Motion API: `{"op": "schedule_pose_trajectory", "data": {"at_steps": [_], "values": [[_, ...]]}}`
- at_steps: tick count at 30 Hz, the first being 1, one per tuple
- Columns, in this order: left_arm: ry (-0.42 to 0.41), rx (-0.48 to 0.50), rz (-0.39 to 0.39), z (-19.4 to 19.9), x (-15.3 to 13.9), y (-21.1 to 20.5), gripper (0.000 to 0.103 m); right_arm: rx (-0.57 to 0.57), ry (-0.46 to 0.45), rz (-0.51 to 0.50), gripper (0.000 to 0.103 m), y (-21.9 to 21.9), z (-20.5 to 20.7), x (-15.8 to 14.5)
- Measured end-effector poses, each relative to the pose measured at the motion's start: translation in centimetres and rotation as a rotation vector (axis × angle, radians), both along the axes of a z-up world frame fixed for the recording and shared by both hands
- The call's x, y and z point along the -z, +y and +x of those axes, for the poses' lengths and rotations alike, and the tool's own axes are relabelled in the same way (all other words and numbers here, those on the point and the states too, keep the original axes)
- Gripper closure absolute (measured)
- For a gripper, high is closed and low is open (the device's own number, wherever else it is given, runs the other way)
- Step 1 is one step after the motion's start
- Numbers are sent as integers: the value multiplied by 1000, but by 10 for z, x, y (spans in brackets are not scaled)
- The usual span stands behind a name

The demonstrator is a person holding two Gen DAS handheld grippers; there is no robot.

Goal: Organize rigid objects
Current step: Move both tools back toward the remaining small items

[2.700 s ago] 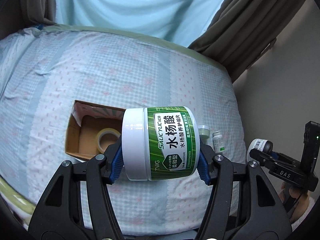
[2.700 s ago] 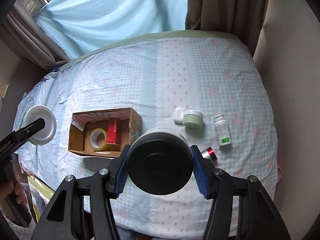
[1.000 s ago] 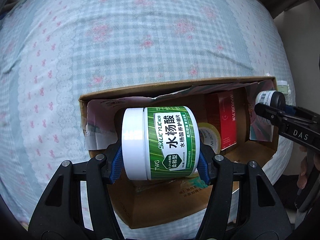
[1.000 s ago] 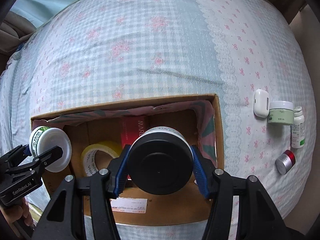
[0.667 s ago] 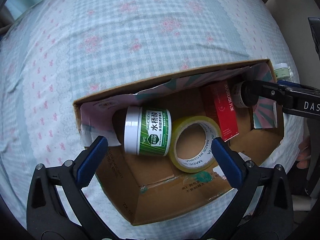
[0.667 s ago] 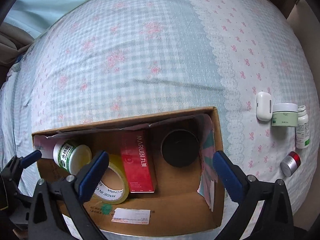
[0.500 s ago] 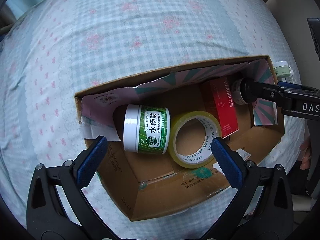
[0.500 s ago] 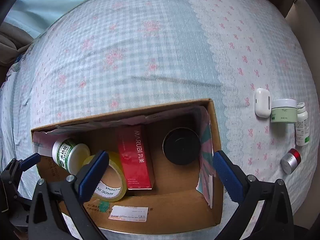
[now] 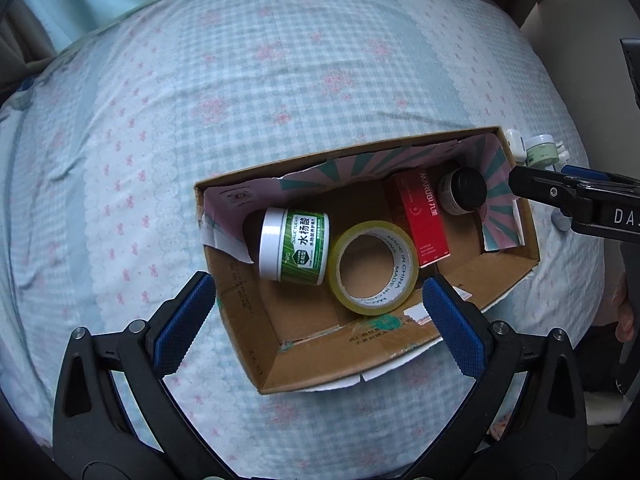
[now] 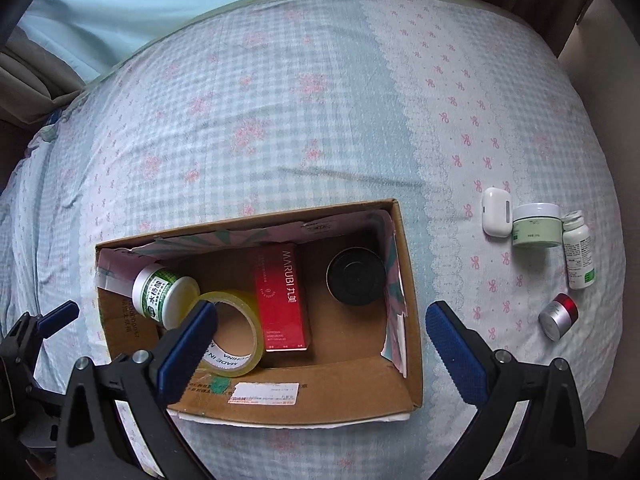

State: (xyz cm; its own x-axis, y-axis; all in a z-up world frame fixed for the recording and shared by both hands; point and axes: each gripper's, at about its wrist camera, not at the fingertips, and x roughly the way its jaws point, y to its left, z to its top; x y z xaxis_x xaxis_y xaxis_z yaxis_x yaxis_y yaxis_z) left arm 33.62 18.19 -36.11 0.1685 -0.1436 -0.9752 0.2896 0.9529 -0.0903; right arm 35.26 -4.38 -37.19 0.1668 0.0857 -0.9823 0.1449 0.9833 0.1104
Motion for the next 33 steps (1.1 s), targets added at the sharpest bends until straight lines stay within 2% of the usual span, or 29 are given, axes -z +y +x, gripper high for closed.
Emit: {"op": "schedule_pose_trajectory", "data": {"at_steps": [9,18,21,26,33], "values": [[-91,-26,12,-50,-61,12,0,-36,-54,-17,0,18,-36,-56],[-265,-4,37,-112,-133,9,0,-35,-128,-17,0,36,-96,-123],[-307,15,13,-132,-149,1,0,-40,-156,-39,0,34,-120,-142],[-344,48,-36,-158,-167,-25,0,-1,-198,-57,0,12,-159,-166],[-359,85,-77,-175,-180,-87,0,65,-224,-67,0,-55,-202,-179]]}}
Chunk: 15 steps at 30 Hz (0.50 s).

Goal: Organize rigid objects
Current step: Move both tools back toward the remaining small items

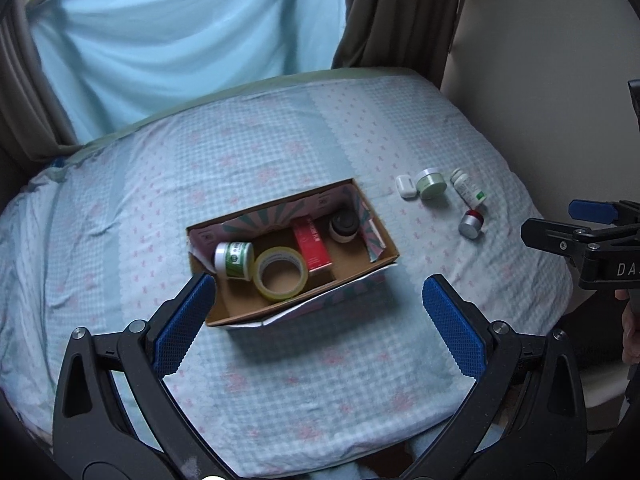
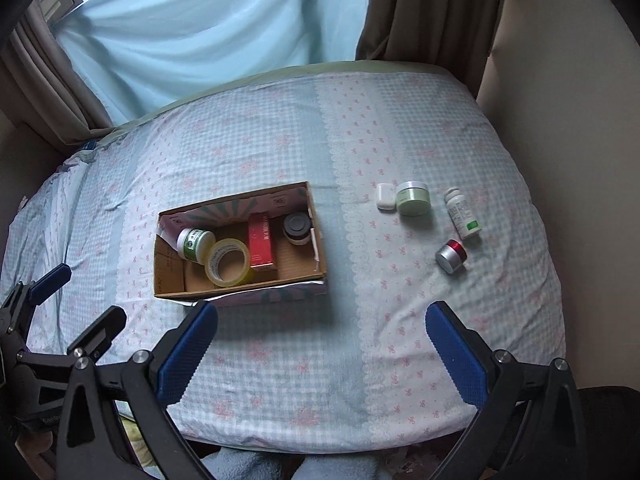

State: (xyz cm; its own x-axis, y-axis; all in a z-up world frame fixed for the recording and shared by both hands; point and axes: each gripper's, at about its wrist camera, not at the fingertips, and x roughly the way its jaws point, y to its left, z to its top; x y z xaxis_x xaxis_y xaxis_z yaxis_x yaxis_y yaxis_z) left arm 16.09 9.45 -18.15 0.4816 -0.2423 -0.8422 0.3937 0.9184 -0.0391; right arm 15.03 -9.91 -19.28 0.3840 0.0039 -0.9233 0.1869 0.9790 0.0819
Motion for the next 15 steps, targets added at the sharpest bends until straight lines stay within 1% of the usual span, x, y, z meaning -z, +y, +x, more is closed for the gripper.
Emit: {"op": "schedule_pose_trajectory", "data": {"at_steps": [4,10,13,15], "values": [[-8,-19,-10,-3,2,-49,0,-3,-6,11,0,-49,-16,6],[25,-70,-37,0,17,-131,0,-80,19,11,0,-130,-20,27],[70,-83,-36,7,27,-169,0,-108,34,-19,0,-169,-13,35],[95,-91,-45,12,32,-191,0,-100,44,-12,0,-194,-8,41]]}}
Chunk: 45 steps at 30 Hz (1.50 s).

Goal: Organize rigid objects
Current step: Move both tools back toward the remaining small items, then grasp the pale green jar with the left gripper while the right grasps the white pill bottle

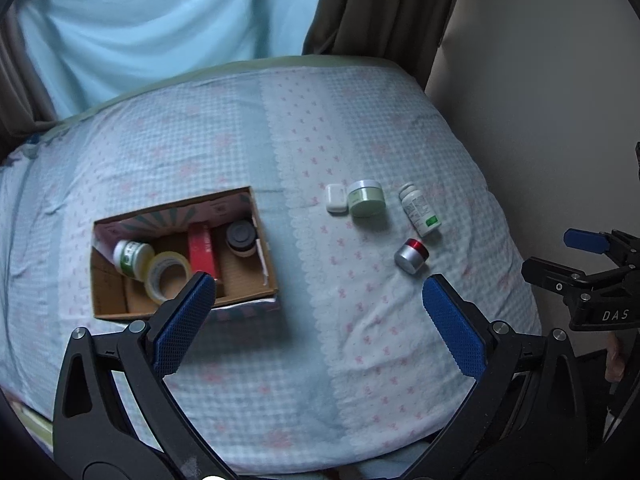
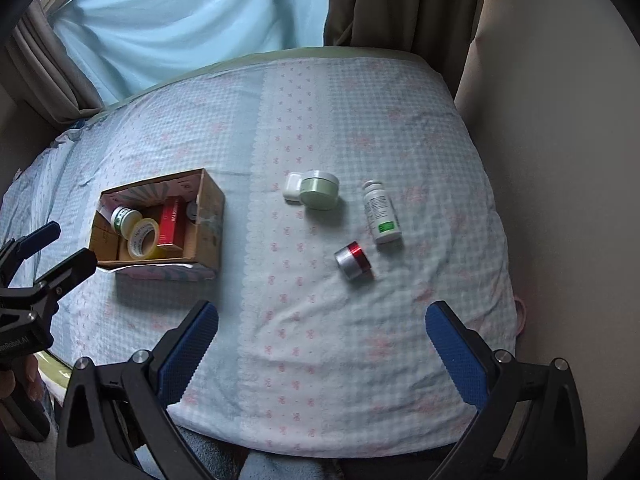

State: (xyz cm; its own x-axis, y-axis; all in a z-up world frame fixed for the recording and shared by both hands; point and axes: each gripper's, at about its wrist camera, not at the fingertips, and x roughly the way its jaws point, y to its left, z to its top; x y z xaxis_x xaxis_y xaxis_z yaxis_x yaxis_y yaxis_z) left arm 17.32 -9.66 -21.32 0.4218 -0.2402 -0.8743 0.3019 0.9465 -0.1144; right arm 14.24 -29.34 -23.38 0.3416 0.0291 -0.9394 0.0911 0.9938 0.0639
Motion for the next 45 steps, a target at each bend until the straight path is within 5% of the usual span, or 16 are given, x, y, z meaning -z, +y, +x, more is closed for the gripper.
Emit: {"op": "schedule_pose_trajectory", "data": {"at_steps": [15,25,27,38,45], "values": [[205,-32,-39,100,82,-94,0,43,97,50,0,-91,71,71],[370,-55,-30,182,183,-140,1,-8,188,7,1,-101,129,149],[402,-63,-20,194,203,-148,3,-13,208,4,10,-100,140,166],[493,-71,40,223,272,-171,5,-88,294,-29,23,-91,183,244],[511,-56,93,223,294,-182,18,-92,305,-20,35,-84,187,268]]}}
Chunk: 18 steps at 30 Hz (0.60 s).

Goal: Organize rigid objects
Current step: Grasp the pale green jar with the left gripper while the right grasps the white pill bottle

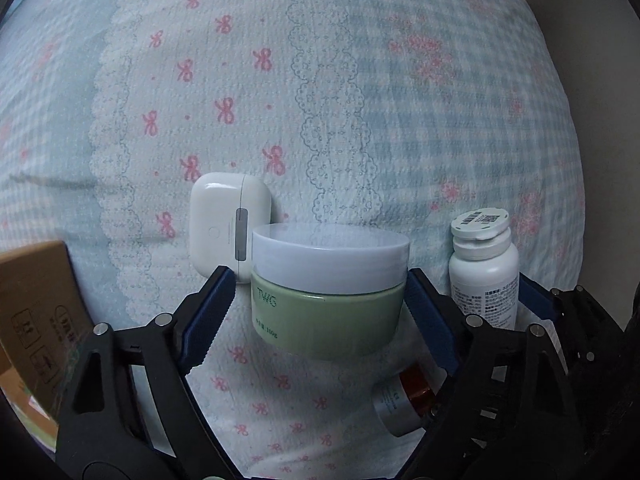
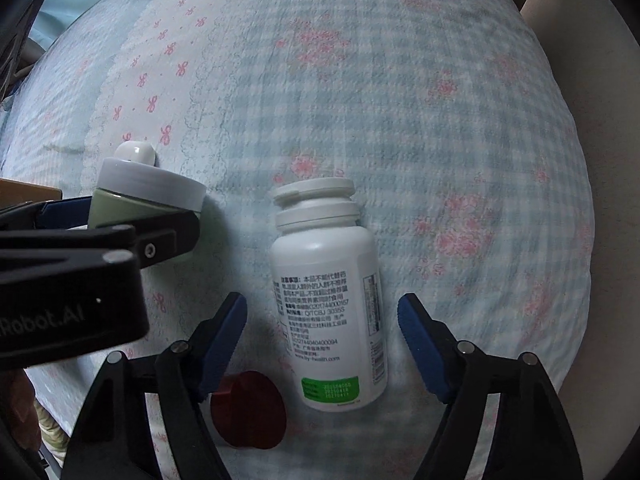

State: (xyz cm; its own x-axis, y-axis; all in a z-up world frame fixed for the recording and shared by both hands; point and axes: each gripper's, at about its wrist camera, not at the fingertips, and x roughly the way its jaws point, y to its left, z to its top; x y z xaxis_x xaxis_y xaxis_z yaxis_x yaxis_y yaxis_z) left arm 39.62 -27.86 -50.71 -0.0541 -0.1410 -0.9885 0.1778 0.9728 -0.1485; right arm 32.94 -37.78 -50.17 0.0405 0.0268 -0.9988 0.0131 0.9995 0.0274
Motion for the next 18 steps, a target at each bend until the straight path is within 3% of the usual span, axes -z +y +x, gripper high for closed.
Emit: {"op": "schedule_pose_trajectory", "data": {"at_steps": [2,6,18], "values": [[-18,11,9,-2,0,-1,19,-6,5,2,42,3,1,4],[-31,34,19,-5,-3,-4,35,-10,10,-45,54,5,0,10],[-71,0,-27,-5,-20,2,35,22,6,-23,56,-3,2,3]]}}
